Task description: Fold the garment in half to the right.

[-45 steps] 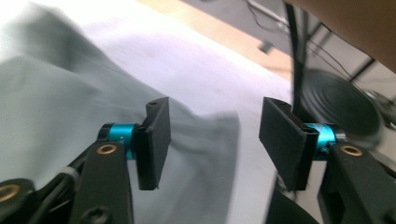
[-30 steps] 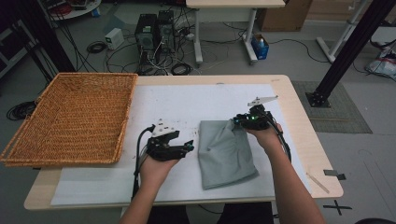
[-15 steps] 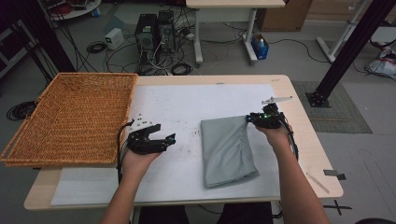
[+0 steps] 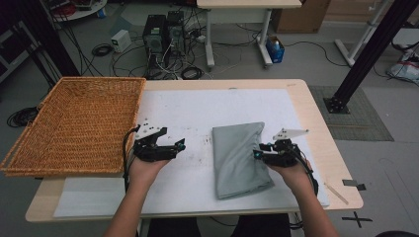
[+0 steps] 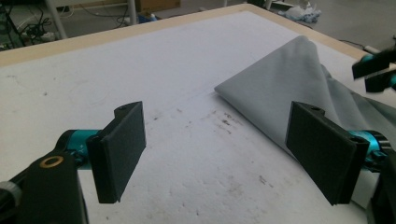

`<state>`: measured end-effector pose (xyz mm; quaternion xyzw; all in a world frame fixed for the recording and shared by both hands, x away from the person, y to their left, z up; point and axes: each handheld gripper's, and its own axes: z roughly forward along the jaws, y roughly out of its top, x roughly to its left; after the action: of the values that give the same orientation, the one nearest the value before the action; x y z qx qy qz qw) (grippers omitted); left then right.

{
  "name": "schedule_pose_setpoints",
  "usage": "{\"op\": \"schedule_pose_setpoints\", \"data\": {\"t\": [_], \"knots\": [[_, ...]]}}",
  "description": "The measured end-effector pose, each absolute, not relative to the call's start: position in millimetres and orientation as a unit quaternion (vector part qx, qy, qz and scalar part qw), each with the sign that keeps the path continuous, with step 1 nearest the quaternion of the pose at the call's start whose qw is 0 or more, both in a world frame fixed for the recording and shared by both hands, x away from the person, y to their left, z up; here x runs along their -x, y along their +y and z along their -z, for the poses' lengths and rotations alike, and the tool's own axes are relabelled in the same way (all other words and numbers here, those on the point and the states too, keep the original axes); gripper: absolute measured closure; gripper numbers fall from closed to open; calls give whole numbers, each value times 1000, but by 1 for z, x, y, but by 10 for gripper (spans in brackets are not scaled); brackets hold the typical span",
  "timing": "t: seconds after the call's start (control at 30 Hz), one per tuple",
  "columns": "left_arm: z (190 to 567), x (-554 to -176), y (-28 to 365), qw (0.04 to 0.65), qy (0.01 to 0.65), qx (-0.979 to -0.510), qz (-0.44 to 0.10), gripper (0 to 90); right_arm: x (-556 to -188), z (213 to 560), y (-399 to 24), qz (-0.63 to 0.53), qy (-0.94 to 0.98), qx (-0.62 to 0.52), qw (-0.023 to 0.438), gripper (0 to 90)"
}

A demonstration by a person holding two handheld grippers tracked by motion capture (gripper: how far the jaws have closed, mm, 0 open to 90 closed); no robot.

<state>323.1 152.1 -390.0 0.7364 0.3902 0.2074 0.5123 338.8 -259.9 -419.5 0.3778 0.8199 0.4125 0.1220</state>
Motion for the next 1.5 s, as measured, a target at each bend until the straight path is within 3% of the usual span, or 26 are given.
{"op": "schedule_pose_setpoints", "data": {"t": [0.13,0.23,0.53,0.67,0.87,1.07,1.13,1.2,1.3,1.43,1.5], "knots": [[389,-319,147,512,382,-741,-206,204,-321,439,-261,-391,828,-384,116,824],[388,-318,143,515,379,-742,-202,204,-309,442,-269,-410,814,-394,119,884],[387,-316,128,518,363,-750,-194,204,-282,442,-298,-414,799,-417,127,882],[389,-315,128,517,364,-750,-191,204,-288,435,-297,-427,792,-413,138,723],[387,-318,137,515,371,-748,-195,204,-339,409,-290,-446,768,-424,176,625],[386,-324,148,510,378,-746,-201,204,-405,424,-275,-423,754,-471,178,612],[386,-327,152,511,381,-744,-202,204,-419,434,-276,-426,746,-487,155,685],[386,-329,156,511,384,-742,-201,204,-425,441,-276,-438,745,-484,139,816],[386,-332,158,510,385,-743,-200,204,-429,440,-278,-439,748,-475,148,853],[387,-333,156,511,386,-742,-198,204,-431,438,-284,-422,753,-475,170,824],[386,-334,155,510,386,-742,-199,204,-429,435,-287,-424,745,-483,177,686]]}}
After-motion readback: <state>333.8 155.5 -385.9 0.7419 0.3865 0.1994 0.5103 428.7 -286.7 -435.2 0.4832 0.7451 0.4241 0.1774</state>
